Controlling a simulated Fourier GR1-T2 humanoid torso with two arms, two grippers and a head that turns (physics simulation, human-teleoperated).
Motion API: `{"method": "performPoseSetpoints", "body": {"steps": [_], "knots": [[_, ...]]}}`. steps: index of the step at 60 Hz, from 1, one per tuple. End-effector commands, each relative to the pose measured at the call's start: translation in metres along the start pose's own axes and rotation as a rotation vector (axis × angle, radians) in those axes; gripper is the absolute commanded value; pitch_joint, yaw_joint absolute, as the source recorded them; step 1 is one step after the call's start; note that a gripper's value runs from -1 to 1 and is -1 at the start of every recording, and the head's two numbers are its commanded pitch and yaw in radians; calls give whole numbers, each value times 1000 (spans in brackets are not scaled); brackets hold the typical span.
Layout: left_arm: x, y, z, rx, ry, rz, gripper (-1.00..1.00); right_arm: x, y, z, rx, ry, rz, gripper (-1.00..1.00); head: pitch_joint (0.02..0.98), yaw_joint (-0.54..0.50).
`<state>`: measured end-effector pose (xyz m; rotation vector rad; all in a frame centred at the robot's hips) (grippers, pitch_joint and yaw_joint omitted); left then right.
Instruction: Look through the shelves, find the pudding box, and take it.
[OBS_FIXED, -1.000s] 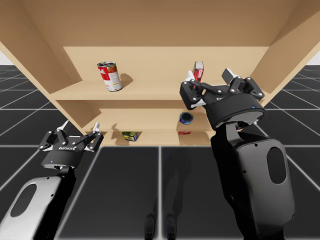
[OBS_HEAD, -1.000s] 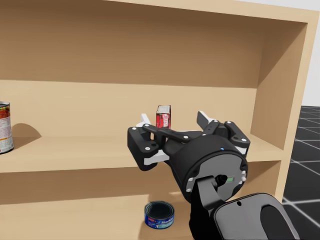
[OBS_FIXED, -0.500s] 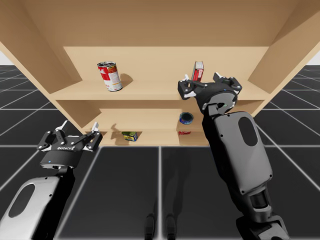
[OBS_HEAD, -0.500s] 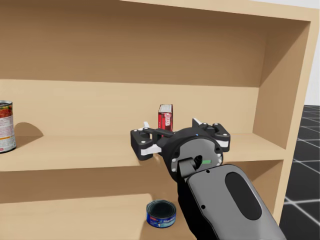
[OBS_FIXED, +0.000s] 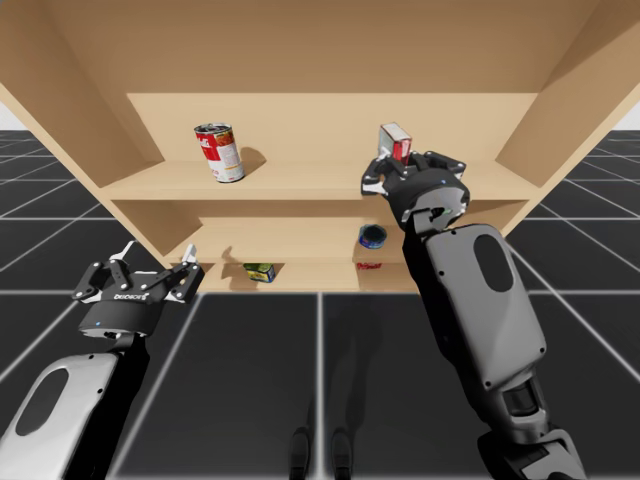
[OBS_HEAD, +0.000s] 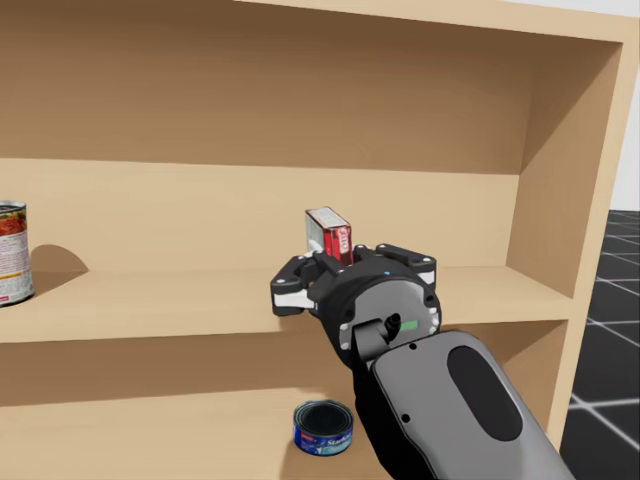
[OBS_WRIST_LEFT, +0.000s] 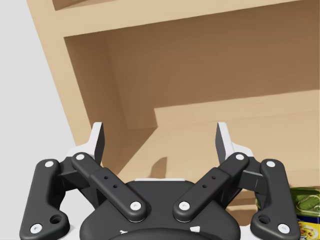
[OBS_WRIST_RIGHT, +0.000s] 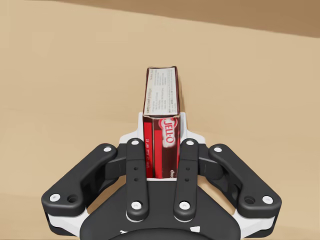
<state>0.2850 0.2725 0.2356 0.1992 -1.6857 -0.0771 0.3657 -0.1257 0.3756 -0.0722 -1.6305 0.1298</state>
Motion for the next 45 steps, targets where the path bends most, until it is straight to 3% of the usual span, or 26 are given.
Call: {"method": "performPoseSetpoints", "body": {"steps": [1,16,29,45], "knots": [[0,0,0,0,0,-2,-1000,0,-4,7,-47,79,4,1000,250,-213],[0,-1,0,0,2,-5,-1000,5,-21,28,-91,17,48,1000,253,-213],[0,-1,0,-1,2,-6,-1000,11,-31,64,-93,-38,83,998,254,-213],[0,-1,0,-1,1,-6,-1000,8,-40,108,-83,-82,96,1000,256,-212]]}}
